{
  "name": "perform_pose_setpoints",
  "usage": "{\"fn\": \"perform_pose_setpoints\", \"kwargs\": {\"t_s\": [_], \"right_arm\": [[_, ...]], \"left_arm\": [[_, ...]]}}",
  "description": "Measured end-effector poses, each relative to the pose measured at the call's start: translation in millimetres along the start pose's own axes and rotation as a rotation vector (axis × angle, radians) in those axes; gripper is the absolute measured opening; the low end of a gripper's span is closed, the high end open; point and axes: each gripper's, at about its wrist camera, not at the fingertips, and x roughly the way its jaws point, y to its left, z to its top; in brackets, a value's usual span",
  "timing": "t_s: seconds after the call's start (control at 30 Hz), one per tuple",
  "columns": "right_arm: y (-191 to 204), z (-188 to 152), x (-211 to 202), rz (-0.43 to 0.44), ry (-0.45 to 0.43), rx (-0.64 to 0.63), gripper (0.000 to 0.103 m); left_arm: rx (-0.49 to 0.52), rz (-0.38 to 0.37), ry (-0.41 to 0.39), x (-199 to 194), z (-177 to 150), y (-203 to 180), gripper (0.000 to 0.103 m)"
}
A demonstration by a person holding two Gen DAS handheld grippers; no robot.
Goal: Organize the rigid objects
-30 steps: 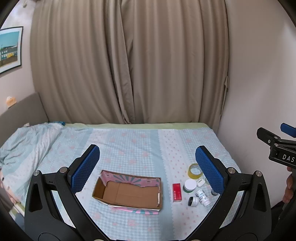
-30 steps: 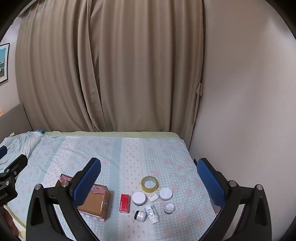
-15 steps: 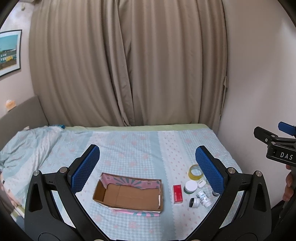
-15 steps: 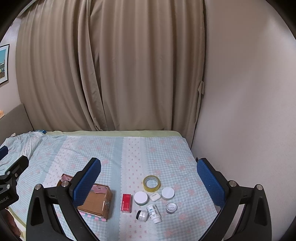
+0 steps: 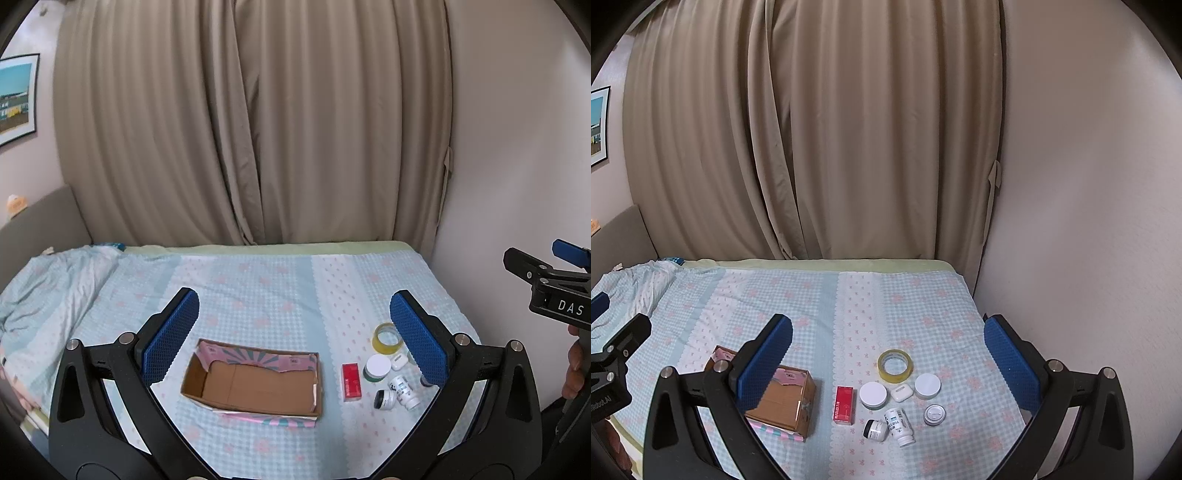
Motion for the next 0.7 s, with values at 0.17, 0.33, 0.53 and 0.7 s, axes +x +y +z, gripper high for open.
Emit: {"fn": "perform_pose_setpoints", "kwargs": {"t_s": [0.17,0.33,0.53,0.7], "right_arm": [[0.4,-0.5,-0.3,0.003,0.0,-0.003,0.103],[1.7,-3.4,0.5,0.005,0.002,-0.007,0.103],[3.4,-3.6,0.1,0.005,0.003,-0.011,0.103],[5.1,-4.8,-0.1,0.006,0.004,-0.013,0.103]], "left_arm": [[-0.001,-0.001,0.0,0.3,-0.3,-0.8,0.102],[-0.006,-0.001,0.004,0.5,-0.9,0.6,0.102],[-0.006,-0.002,0.004,0.4,-0.6,1.1,0.102],[-0.009,0.004,0.006,1.1,-1.3,1.7,0.102]]}}
